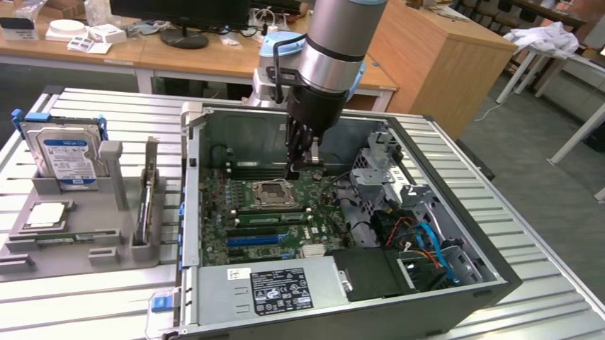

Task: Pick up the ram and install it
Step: 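Press down the ram until it locks into place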

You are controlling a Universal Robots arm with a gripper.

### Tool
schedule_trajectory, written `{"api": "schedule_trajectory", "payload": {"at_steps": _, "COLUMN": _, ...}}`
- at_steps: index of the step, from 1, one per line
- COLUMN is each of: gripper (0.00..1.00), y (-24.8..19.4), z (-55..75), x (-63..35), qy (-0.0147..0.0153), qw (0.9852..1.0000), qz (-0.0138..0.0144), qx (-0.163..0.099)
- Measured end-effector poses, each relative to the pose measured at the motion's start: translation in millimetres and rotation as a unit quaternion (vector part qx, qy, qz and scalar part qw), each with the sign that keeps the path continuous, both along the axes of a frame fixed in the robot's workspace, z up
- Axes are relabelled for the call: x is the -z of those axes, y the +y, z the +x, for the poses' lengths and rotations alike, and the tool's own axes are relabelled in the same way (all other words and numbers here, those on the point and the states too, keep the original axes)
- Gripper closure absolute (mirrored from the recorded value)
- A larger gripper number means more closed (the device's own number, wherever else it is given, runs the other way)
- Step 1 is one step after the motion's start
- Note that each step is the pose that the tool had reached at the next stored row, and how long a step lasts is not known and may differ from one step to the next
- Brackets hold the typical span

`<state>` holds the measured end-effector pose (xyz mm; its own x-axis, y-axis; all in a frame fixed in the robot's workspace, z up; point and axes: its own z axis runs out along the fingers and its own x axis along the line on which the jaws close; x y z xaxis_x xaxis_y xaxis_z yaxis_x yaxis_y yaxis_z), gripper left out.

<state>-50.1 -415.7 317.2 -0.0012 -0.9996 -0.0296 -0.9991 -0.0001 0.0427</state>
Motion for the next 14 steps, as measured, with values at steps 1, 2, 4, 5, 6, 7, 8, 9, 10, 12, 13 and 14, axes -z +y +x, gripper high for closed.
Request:
{"api": "schedule_trajectory", "payload": {"at_steps": 1, "gripper": 0.89, "y": 0.0, "z": 0.0, "x": 0.0, "qy": 0.0, "qw": 1.0, "qz": 0.0, "qx": 0.0}}
{"api": "schedule_trajectory", "payload": {"at_steps": 2, "gripper": 0.89, "y": 0.0, "z": 0.0, "x": 0.0, "qy": 0.0, "qw": 1.0, "qz": 0.0, "qx": 0.0}}
{"api": "schedule_trajectory", "payload": {"at_steps": 4, "gripper": 0.89, "y": 0.0, "z": 0.0, "x": 0.0, "qy": 0.0, "qw": 1.0, "qz": 0.0, "qx": 0.0}}
{"api": "schedule_trajectory", "payload": {"at_steps": 5, "gripper": 0.89, "y": 0.0, "z": 0.0, "x": 0.0, "qy": 0.0, "qw": 1.0, "qz": 0.0, "qx": 0.001}}
{"api": "schedule_trajectory", "payload": {"at_steps": 6, "gripper": 0.89, "y": 0.0, "z": 0.0, "x": 0.1, "qy": 0.0, "qw": 1.0, "qz": 0.0, "qx": 0.005}}
{"api": "schedule_trajectory", "payload": {"at_steps": 7, "gripper": 0.89, "y": 0.1, "z": 0.1, "x": 0.1, "qy": 0.0, "qw": 0.9999, "qz": 0.0001, "qx": 0.011}}
{"api": "schedule_trajectory", "payload": {"at_steps": 8, "gripper": 0.89, "y": 0.1, "z": 0.0, "x": 0.2, "qy": 0.0, "qw": 0.9998, "qz": 0.0001, "qx": 0.018}}
{"api": "schedule_trajectory", "payload": {"at_steps": 9, "gripper": 0.89, "y": 0.0, "z": 0.1, "x": 0.3, "qy": 0.0, "qw": 0.9996, "qz": 0.0001, "qx": 0.027}}
{"api": "schedule_trajectory", "payload": {"at_steps": 10, "gripper": 0.89, "y": 0.0, "z": 0.1, "x": 0.3, "qy": 0.0, "qw": 0.9994, "qz": 0.0, "qx": 0.036}}
{"api": "schedule_trajectory", "payload": {"at_steps": 12, "gripper": 0.89, "y": 0.0, "z": 0.0, "x": 0.5, "qy": 0.0, "qw": 0.9986, "qz": 0.0, "qx": 0.054}}
{"api": "schedule_trajectory", "payload": {"at_steps": 13, "gripper": 0.89, "y": 0.0, "z": 0.0, "x": 0.6, "qy": 0.0, "qw": 0.9981, "qz": 0.0, "qx": 0.062}}
{"api": "schedule_trajectory", "payload": {"at_steps": 14, "gripper": 0.89, "y": 0.0, "z": 0.0, "x": 0.6, "qy": 0.0, "qw": 0.9975, "qz": 0.0, "qx": 0.071}}
